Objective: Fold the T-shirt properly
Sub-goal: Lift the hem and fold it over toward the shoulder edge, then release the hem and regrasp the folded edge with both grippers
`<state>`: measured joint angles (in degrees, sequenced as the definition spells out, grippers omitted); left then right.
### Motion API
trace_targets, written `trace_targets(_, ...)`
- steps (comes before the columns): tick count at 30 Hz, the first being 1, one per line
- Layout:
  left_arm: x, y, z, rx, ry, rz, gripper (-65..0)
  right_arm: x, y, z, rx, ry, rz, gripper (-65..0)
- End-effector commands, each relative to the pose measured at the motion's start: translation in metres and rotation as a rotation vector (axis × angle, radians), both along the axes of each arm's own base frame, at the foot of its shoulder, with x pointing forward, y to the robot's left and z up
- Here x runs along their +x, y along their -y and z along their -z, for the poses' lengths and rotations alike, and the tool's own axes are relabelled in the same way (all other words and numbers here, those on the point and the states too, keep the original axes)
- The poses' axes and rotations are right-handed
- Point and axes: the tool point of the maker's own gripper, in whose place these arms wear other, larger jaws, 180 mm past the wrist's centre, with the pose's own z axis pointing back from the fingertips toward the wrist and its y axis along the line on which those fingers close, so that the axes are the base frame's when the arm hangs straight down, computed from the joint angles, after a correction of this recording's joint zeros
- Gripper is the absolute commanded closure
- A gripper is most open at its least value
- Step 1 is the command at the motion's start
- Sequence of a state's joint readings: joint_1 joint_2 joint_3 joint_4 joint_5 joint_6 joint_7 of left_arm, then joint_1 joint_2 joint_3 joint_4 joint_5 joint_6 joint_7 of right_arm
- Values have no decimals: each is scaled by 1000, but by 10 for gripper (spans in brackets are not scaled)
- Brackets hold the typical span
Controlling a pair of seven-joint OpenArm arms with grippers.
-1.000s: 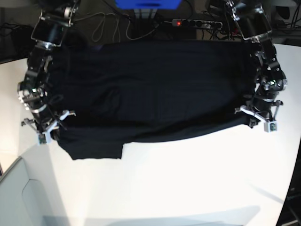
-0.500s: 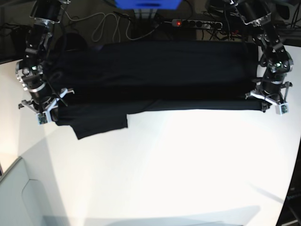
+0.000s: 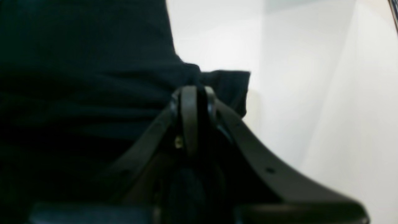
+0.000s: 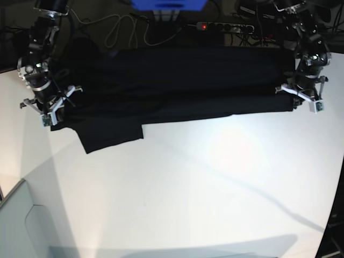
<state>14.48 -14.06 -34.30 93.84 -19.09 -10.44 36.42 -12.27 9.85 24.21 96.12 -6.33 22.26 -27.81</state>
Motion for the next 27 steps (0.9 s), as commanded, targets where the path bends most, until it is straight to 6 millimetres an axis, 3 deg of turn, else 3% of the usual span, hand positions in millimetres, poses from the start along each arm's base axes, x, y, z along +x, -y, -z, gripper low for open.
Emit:
trace_targets(1,7,-3,-11,15,41,2,0,5,3,-11,-11,40,-5,-2)
trace_targets(9,-3,-6,14,-28,-13,-30,0,0,4,-4,-17,-3,2,-5)
trace_targets(27,4,-5,11,-33,3,-33,0,-9,12,4,-83,-53,7,-18)
